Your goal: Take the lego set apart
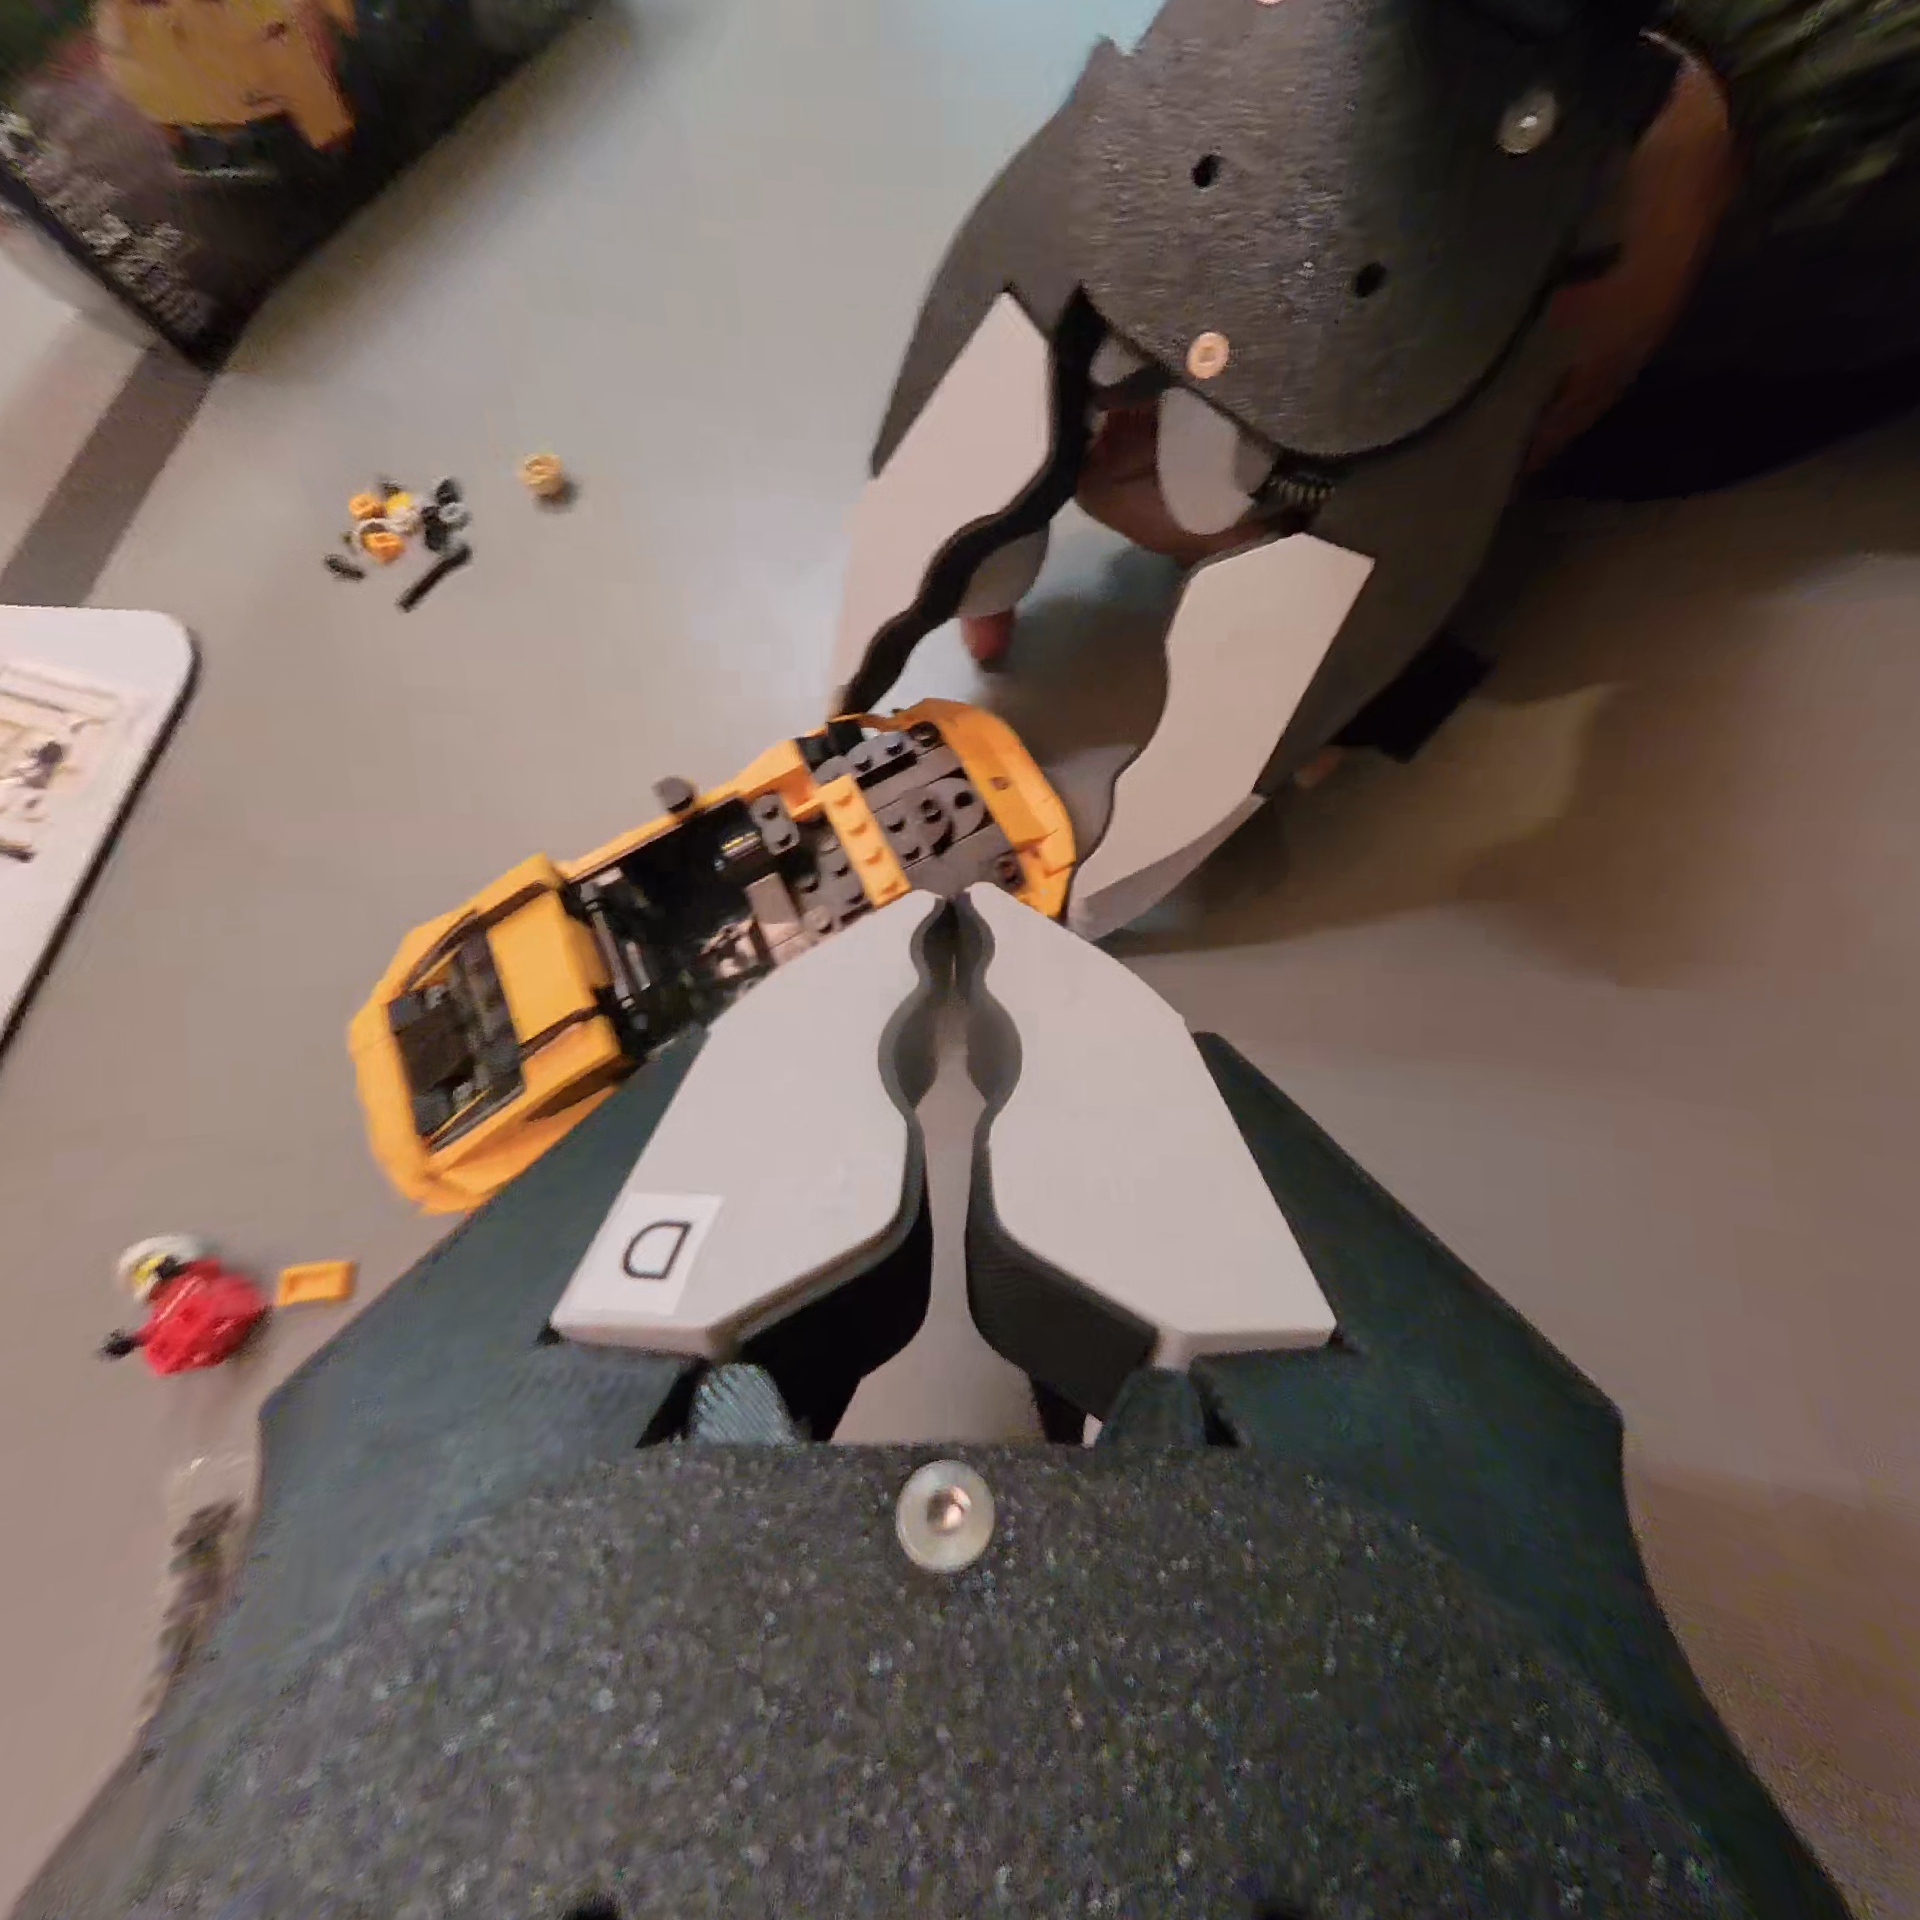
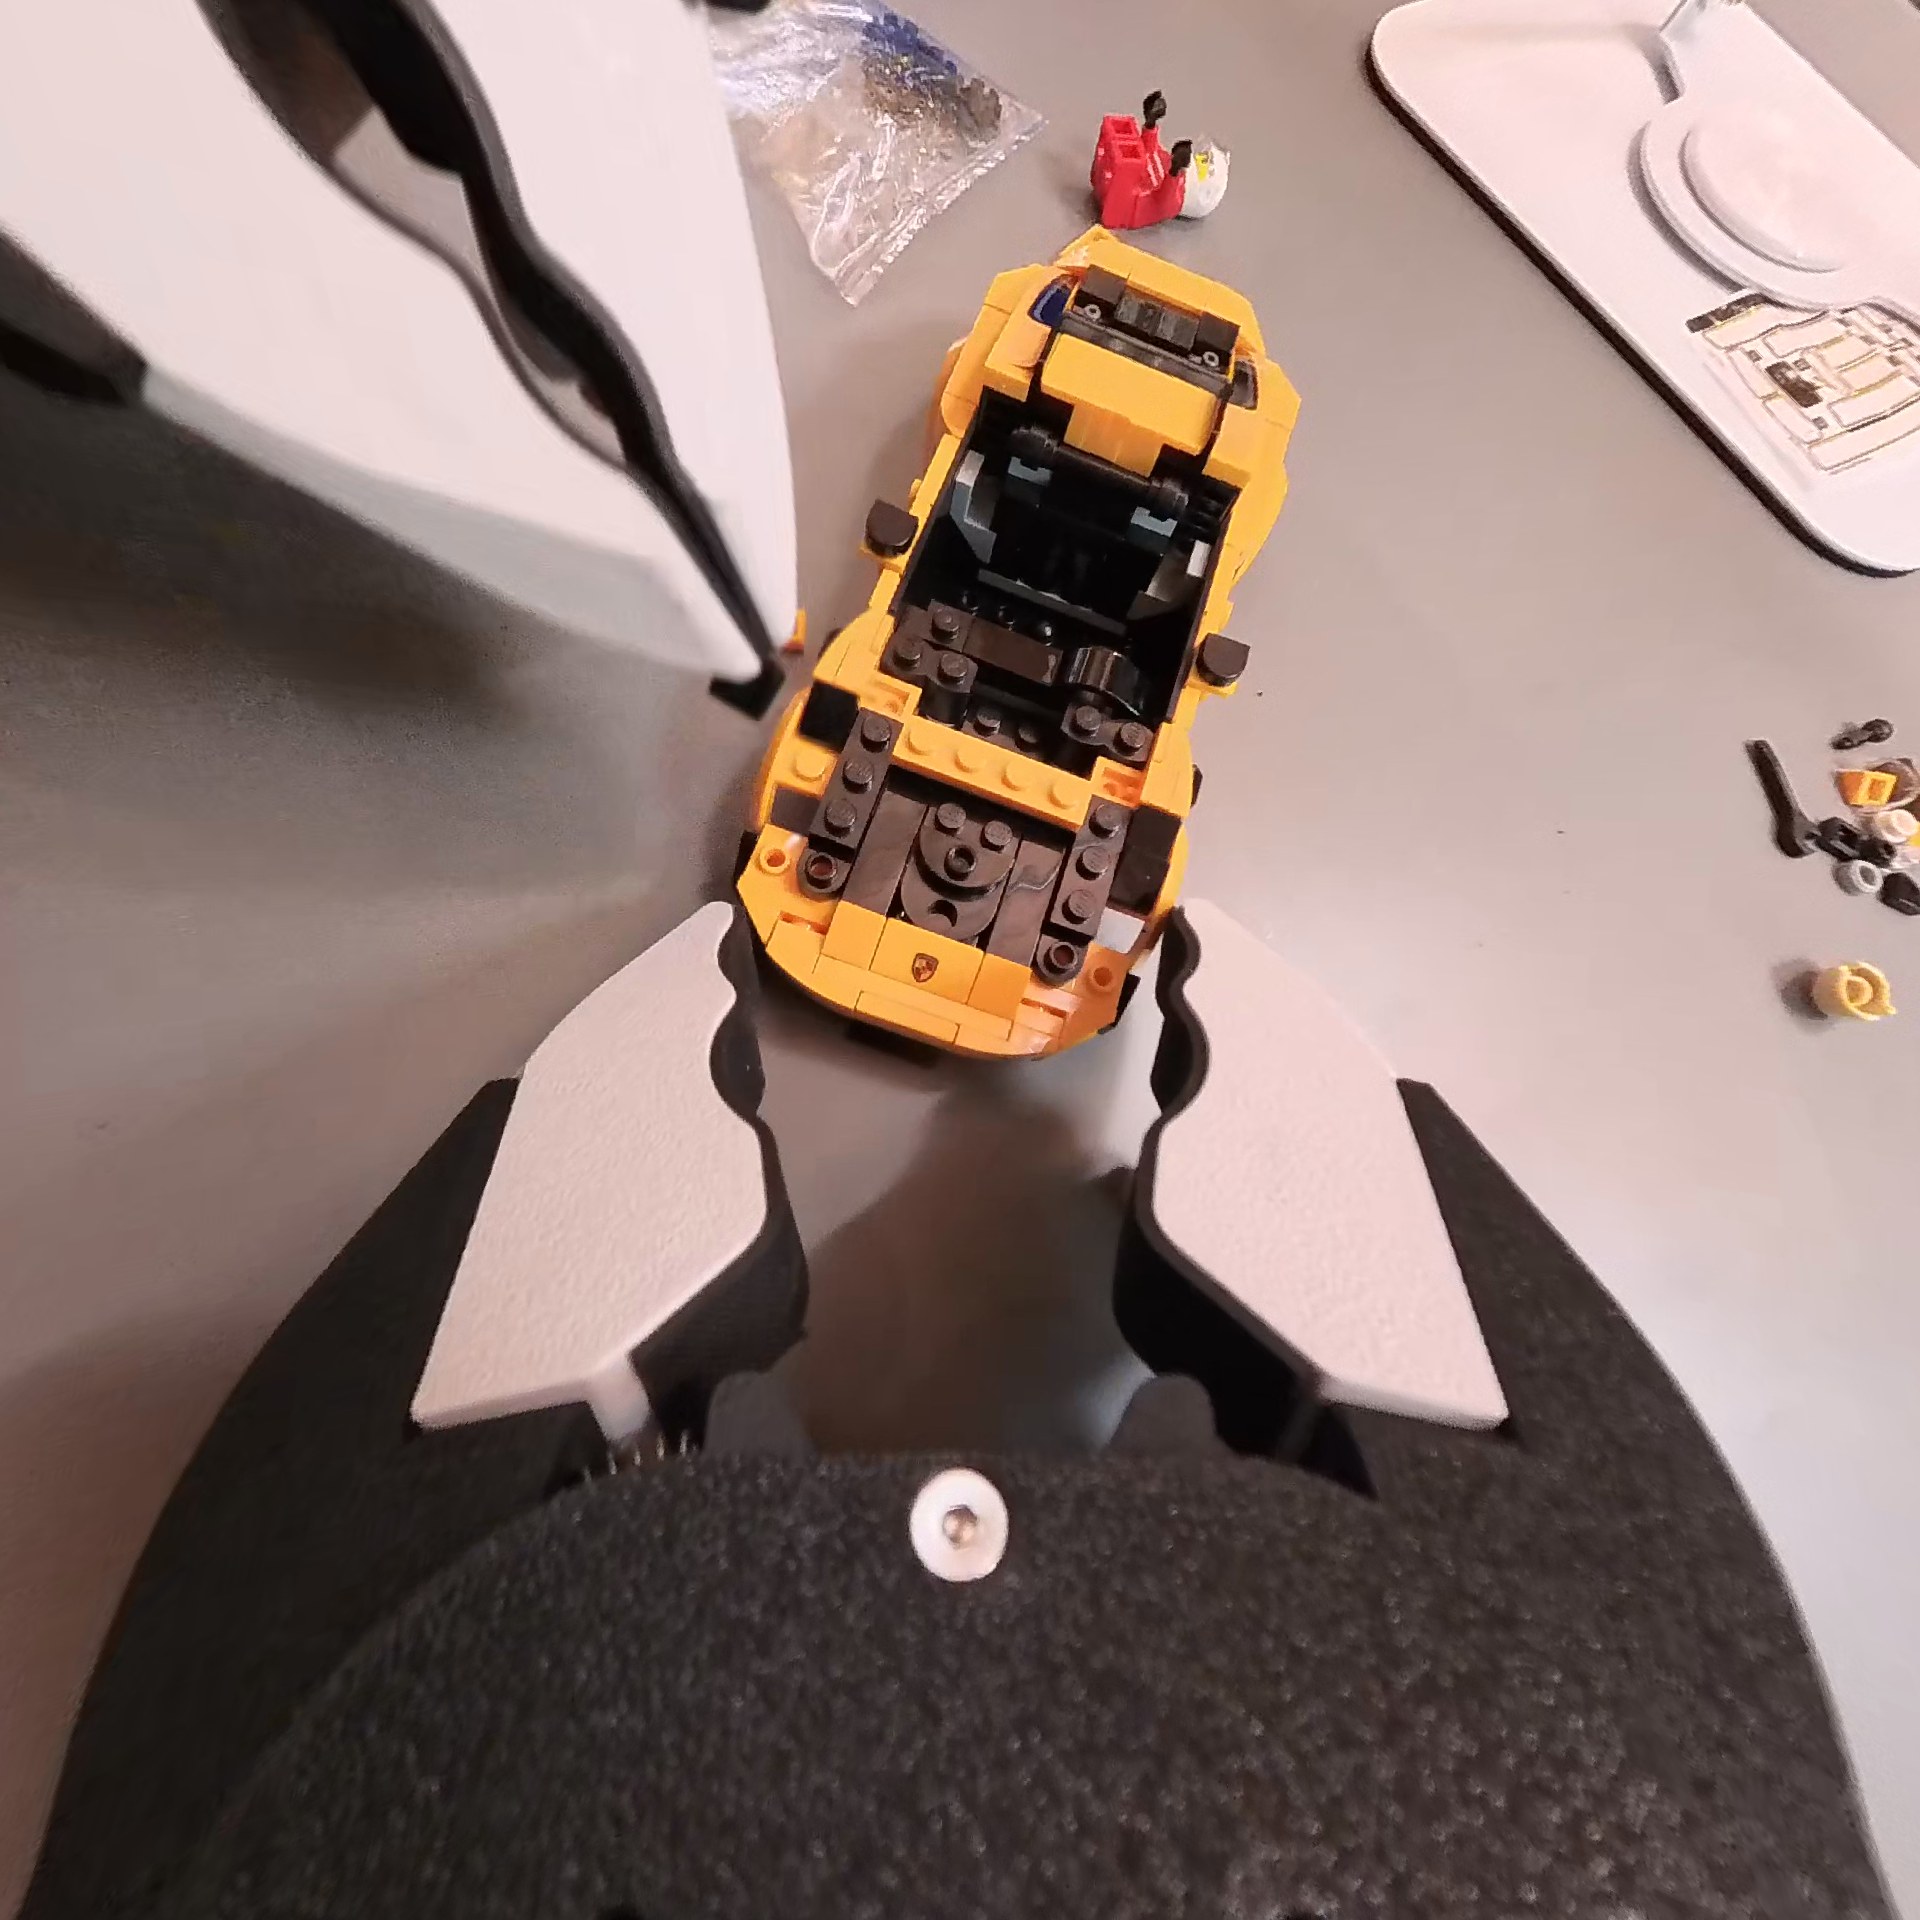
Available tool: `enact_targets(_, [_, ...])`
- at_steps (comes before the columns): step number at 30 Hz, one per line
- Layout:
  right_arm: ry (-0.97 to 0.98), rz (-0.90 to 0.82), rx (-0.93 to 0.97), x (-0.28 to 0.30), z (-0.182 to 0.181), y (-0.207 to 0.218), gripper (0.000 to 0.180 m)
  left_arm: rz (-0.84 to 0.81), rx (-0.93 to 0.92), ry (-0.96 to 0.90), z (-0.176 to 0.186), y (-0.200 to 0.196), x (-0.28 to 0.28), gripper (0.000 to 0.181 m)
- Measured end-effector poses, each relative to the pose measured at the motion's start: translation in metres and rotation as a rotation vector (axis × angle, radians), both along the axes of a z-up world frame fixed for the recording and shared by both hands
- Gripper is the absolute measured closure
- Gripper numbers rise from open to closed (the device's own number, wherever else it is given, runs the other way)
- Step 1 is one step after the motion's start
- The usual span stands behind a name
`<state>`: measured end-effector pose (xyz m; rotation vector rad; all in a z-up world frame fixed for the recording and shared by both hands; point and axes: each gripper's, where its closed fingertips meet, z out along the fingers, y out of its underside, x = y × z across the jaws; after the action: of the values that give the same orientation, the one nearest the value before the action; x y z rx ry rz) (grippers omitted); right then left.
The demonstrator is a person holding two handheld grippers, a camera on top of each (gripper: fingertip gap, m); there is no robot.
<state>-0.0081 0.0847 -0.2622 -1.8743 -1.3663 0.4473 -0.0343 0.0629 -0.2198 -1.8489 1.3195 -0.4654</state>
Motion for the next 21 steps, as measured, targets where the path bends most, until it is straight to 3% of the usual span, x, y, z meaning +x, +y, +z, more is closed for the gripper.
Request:
enact_targets(8, [0.002,0.012,-0.004,0.0,0.0,-0.001,0.106,0.018,-0.112,0.051,-0.012,-0.005,-0.028,0.181])
enact_targets(11, [0.003,0.013,-0.003,0.0,0.0,-0.001,0.106,0.015,-0.151,0.062,-0.018,-0.009,-0.031,0.167])
enact_targets(16, [0.004,0.002,-0.004,0.001,0.0,0.0,0.106,0.003,-0.141,0.025,-0.013,-0.008,-0.023,0.162])
enact_targets(21, [0.005,-0.018,-0.004,0.003,0.001,0.003,0.106,-0.038,-0.161,0.196,-0.035,-0.013,-0.031,0.164])
